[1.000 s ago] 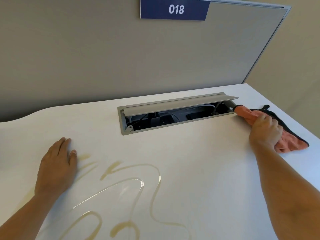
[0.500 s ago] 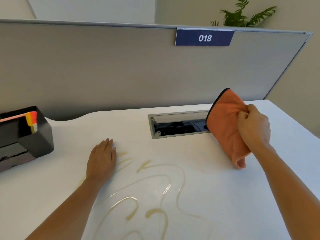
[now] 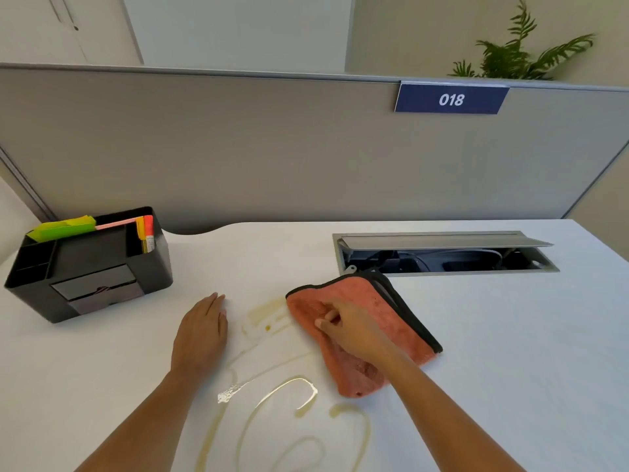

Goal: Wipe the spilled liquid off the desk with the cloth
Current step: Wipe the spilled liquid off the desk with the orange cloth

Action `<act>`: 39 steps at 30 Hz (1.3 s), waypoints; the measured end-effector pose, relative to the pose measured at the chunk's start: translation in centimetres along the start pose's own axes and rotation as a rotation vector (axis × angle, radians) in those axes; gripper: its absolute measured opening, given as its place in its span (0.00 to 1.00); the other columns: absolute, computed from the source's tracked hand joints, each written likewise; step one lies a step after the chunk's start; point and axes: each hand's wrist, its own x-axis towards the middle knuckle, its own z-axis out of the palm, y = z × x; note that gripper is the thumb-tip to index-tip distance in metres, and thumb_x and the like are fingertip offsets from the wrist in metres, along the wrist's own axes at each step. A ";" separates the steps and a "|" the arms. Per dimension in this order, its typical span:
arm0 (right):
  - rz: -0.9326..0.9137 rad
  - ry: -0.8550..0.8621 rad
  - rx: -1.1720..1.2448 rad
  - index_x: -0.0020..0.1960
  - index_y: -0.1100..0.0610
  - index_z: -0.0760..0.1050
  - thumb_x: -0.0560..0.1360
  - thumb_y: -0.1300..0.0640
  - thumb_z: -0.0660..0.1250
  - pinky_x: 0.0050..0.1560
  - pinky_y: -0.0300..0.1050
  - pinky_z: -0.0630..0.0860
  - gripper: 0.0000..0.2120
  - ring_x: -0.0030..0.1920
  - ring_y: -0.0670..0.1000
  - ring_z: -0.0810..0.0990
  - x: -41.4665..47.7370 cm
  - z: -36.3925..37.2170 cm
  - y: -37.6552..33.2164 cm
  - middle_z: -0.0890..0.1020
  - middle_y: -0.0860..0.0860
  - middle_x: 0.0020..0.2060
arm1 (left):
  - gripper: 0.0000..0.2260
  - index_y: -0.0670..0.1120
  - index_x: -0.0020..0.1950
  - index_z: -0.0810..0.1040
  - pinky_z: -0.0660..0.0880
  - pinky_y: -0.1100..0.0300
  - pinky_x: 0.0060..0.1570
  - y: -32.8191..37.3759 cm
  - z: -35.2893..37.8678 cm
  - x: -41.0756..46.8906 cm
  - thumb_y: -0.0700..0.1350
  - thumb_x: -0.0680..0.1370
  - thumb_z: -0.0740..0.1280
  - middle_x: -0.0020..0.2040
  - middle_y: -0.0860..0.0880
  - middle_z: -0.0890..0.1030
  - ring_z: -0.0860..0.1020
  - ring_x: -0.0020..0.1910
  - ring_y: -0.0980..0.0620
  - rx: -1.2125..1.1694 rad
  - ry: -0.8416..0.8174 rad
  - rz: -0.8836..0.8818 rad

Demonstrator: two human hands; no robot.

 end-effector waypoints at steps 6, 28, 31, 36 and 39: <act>-0.014 0.062 -0.385 0.76 0.47 0.45 0.71 0.30 0.55 0.72 0.62 0.48 0.41 0.76 0.58 0.46 0.0 4.1 0.7 0.48 0.51 0.77 | 0.17 0.41 0.68 0.70 0.62 0.52 0.71 -1.1 0.0 -1.3 0.39 0.80 0.55 0.70 0.43 0.71 0.68 0.70 0.45 -0.088 0.020 -0.035; -0.074 0.243 -0.557 0.76 0.41 0.45 0.77 0.46 0.43 0.75 0.53 0.37 0.27 0.77 0.47 0.44 -4.6 4.0 5.3 0.45 0.39 0.76 | 0.19 0.38 0.69 0.68 0.60 0.50 0.73 -3.3 0.2 -2.1 0.38 0.79 0.54 0.72 0.40 0.68 0.66 0.72 0.43 -0.018 0.036 0.032; 0.125 0.321 -0.546 0.76 0.44 0.46 0.80 0.47 0.46 0.75 0.59 0.41 0.26 0.77 0.52 0.45 -1.8 3.6 4.2 0.50 0.45 0.77 | 0.19 0.38 0.70 0.67 0.59 0.51 0.73 -3.6 0.4 -2.0 0.38 0.79 0.54 0.72 0.40 0.67 0.65 0.72 0.43 0.028 0.024 0.049; 0.041 0.255 -0.575 0.76 0.45 0.42 0.79 0.45 0.43 0.75 0.61 0.39 0.26 0.77 0.56 0.42 -0.6 6.7 0.5 0.47 0.47 0.78 | 0.20 0.39 0.71 0.65 0.57 0.52 0.73 -3.7 0.7 -1.9 0.37 0.79 0.55 0.73 0.41 0.66 0.64 0.73 0.44 0.044 0.022 0.046; -0.129 0.183 -0.581 0.76 0.42 0.42 0.76 0.43 0.38 0.75 0.55 0.36 0.28 0.77 0.52 0.42 -3.4 7.6 1.0 0.46 0.43 0.77 | 0.19 0.38 0.71 0.65 0.58 0.51 0.73 -3.8 0.6 -1.9 0.36 0.79 0.56 0.73 0.40 0.66 0.64 0.73 0.43 0.046 0.027 0.065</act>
